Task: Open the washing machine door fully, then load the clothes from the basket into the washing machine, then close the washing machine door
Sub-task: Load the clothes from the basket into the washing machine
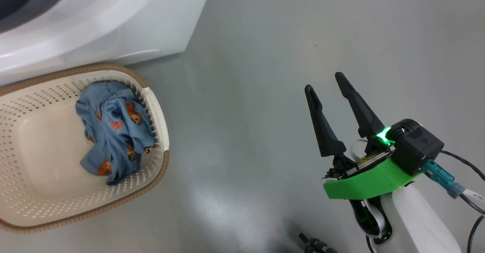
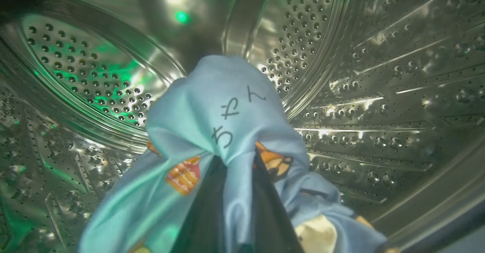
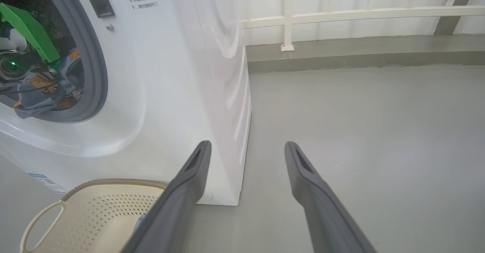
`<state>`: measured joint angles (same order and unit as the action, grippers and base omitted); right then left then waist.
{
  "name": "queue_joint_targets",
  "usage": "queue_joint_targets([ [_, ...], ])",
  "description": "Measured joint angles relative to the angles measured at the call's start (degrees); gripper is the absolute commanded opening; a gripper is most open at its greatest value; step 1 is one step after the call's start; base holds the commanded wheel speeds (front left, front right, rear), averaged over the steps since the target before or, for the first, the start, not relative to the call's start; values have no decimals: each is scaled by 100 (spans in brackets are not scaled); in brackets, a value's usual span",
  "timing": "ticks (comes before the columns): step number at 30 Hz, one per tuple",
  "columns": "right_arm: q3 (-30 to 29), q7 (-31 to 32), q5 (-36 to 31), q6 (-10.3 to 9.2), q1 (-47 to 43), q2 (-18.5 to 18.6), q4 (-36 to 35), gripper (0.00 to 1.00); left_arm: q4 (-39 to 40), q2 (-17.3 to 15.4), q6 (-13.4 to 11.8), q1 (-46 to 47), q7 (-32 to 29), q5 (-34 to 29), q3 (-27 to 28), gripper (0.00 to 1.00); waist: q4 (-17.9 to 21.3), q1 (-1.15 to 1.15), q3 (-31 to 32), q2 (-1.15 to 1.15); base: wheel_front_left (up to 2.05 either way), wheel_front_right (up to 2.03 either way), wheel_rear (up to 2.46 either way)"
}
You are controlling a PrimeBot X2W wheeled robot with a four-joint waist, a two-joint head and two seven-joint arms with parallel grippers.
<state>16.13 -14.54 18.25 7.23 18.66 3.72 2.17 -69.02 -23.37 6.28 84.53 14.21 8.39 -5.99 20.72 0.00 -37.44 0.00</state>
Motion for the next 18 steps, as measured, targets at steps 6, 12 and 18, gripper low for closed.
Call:
queue_joint_targets([
  [6, 13, 0, 0, 0, 30, -13, -9, 100, 769, -122, -138, 19, 29, 3, 108, 0, 37, 0, -138, 0, 0, 0, 0],
  [12, 22, 0, 1, 0, 112, -34, -29, 100, 1783, -157, -212, -138, 48, 3, 289, 0, 59, 1, -235, 0, 0, 0, 0],
  [18, 30, 0, 19, 0, 190, -49, -30, 100, 2089, -192, -237, -398, 49, -34, 434, 0, 88, 1, -284, 0, 0, 0, 0],
])
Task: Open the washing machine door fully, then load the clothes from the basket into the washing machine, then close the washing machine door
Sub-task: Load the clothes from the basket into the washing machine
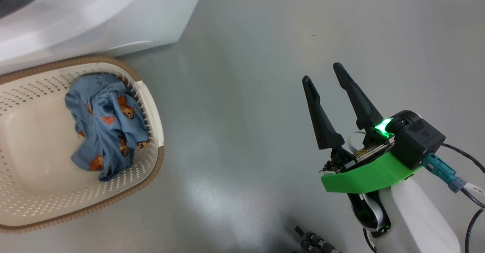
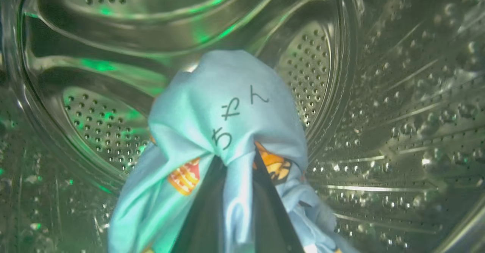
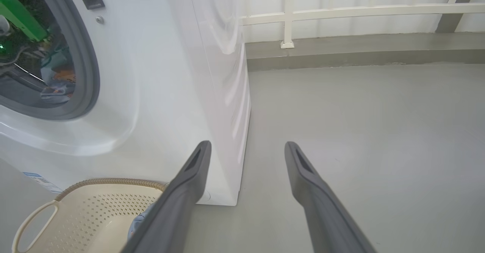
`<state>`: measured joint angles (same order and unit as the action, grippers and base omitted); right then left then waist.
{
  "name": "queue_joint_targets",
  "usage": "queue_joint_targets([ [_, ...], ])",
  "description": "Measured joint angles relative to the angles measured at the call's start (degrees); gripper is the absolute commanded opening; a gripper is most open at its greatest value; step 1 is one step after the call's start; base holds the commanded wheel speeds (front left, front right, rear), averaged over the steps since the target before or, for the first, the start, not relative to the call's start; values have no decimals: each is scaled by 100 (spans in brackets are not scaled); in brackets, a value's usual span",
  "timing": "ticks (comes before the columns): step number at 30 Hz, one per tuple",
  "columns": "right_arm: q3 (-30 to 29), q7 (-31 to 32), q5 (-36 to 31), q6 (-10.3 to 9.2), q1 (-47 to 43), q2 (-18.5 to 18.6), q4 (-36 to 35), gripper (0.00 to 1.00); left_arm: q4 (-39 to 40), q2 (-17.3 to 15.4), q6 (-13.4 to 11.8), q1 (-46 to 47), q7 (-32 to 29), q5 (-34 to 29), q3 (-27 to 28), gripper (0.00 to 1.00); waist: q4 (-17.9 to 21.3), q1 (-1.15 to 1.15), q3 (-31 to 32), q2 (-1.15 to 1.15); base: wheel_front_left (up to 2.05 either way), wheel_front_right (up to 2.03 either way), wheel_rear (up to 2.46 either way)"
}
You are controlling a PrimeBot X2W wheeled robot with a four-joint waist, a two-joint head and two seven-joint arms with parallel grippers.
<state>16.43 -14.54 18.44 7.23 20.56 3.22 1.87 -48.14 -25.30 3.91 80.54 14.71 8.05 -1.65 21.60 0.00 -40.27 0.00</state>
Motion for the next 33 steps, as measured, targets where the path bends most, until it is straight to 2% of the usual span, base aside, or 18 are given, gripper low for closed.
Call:
queue_joint_targets([
  [1, -2, 0, 0, 0, 14, -1, -3, 100, -51, 1, 1, -32, -1, -5, -7, 4, -1, 0, 1, 0, 0, 0, 0],
  [2, -2, 0, 0, 0, 15, -2, -3, 100, -89, 0, 1, -76, 0, -18, -13, 40, -1, 0, 1, 0, 0, 0, 0],
  [3, -3, 0, 0, 0, 15, -5, -3, 100, -183, 4, 1, -91, 0, -18, -5, 87, -2, 0, 3, 0, 0, 0, 0],
  [4, -7, 0, 0, 0, 15, -5, -3, 100, -305, 5, 0, -92, 0, -19, -9, 100, -6, 0, 6, 0, 0, 0, 0],
  [9, -20, 0, 0, 0, 14, -13, -2, 100, -1144, 29, 7, -63, -19, -110, -148, 100, -38, 0, 54, 0, 0, 0, 0],
  [14, -24, 0, -1, 0, 14, -16, -2, 100, -1861, 99, 29, 241, -332, -126, -274, 100, -92, 0, 96, 0, 0, 0, 0],
  [21, -26, 0, -1, 0, 14, -19, -2, 100, -2309, 105, 93, 473, -346, -126, -391, 100, -146, 0, 141, 0, 0, 0, 0],
  [33, -49, 0, -1, 0, 14, -10, -2, 100, -2496, 227, 94, 487, -104, 25, -369, 100, -190, 0, 220, 0, 0, 0, 0],
])
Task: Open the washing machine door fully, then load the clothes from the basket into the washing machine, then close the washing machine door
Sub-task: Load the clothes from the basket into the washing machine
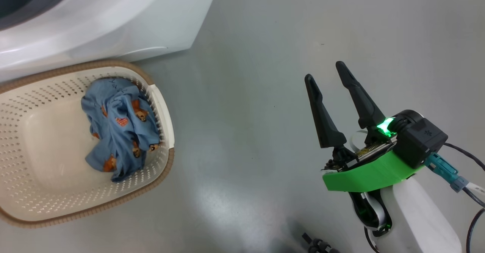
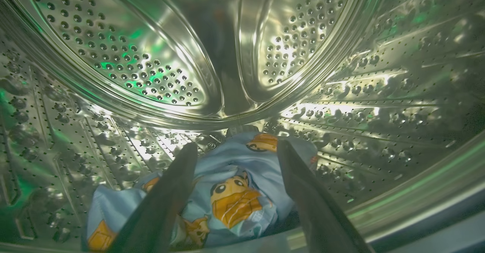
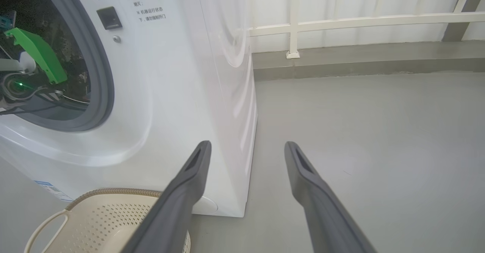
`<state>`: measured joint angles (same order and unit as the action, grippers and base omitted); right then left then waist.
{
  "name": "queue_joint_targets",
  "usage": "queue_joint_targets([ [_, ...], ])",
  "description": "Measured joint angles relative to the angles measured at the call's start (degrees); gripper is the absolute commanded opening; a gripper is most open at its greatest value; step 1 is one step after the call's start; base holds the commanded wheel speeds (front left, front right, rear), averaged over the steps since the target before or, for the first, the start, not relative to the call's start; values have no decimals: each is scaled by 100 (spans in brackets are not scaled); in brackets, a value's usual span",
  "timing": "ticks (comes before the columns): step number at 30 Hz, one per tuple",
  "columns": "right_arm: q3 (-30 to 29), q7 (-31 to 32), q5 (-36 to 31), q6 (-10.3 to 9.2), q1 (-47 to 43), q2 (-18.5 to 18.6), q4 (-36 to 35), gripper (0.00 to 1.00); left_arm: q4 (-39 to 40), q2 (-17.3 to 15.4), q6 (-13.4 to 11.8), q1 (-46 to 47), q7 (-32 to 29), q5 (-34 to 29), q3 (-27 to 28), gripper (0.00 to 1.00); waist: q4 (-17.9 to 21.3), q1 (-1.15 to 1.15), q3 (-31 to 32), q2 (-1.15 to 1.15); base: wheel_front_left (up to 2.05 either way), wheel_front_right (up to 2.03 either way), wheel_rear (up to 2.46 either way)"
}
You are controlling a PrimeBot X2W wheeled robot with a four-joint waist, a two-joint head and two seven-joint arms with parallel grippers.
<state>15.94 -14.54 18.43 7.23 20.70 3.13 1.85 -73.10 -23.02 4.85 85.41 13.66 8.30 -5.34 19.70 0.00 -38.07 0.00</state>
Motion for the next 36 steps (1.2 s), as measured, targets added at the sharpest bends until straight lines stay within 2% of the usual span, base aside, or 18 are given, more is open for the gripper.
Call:
queue_joint_targets([
  [4, -60, 0, -8, 0, -1, 38, -1, 100, 172, 113, 24, -197, 57, 181, 102, 100, -42, 0, 71, 0, 0, 0, 0],
  [14, -155, 0, -30, 0, -12, 151, -2, 100, 1691, 320, 23, -1467, 101, 388, 503, 100, -206, 0, 319, 0, 0, 0, 0],
  [23, -225, 0, -35, 0, -64, 268, 8, 100, 2685, 611, 67, -2406, 103, 378, 866, 100, -360, 0, 623, 0, 0, 0, 0],
  [36, -465, 0, -34, 0, -410, 474, 74, 100, 3659, 1079, 174, -3775, 103, 266, 1311, 100, -577, 1, 1181, 0, 0, 0, 0],
])
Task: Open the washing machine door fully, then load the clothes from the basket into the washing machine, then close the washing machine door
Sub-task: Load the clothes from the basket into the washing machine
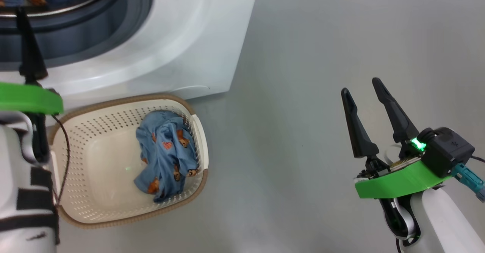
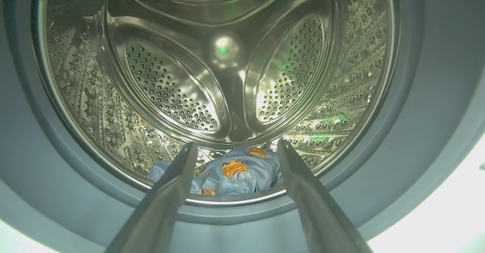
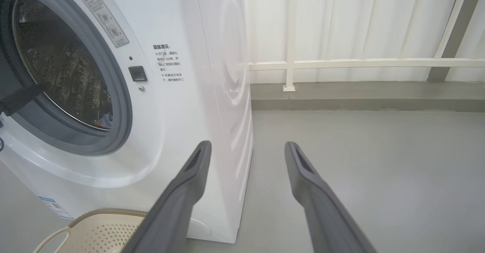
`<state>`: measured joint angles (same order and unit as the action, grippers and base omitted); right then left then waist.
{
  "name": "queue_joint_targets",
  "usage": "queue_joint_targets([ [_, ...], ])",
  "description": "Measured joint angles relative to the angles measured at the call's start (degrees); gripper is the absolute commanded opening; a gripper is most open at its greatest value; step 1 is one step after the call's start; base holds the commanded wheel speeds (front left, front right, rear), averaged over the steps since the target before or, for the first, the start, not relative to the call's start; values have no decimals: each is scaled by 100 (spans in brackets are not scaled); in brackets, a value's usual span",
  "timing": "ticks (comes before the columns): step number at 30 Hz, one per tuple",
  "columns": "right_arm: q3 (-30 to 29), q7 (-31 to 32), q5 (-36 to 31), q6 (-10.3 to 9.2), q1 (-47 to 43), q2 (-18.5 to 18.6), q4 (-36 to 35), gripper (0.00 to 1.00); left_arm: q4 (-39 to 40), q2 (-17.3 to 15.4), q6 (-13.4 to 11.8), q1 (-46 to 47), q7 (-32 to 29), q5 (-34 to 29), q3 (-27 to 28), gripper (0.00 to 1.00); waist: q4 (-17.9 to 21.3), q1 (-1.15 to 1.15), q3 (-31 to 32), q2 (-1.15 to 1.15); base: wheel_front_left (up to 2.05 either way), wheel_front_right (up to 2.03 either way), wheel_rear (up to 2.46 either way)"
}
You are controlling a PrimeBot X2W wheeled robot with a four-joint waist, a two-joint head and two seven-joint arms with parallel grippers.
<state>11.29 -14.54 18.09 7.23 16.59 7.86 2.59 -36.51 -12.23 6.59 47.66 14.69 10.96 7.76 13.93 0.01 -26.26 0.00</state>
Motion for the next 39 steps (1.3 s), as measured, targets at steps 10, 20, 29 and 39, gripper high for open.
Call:
queue_joint_targets([
  [10, -105, 0, 1, 0, -300, 165, 65, 100, 778, 320, 44, -1096, 0, -283, 177, 100, -220, 0, 486, 0, 0, 0, 0],
  [20, -301, 0, 9, 0, -827, 297, 121, 100, 1533, 633, 63, -2348, -1, -403, 250, 100, -478, 0, 1005, 0, 0, 0, 0],
  [29, -421, 0, 10, 0, -1133, 367, 122, 100, 2067, 806, 93, -3205, -1, -416, 349, 100, -659, 0, 1358, 0, 0, 0, 0],
  [39, -442, 0, 11, 0, -1299, 378, 126, 100, 2439, 962, 93, -3838, -1, -405, 361, 100, -774, -1, 1554, 0, 0, 0, 0],
])
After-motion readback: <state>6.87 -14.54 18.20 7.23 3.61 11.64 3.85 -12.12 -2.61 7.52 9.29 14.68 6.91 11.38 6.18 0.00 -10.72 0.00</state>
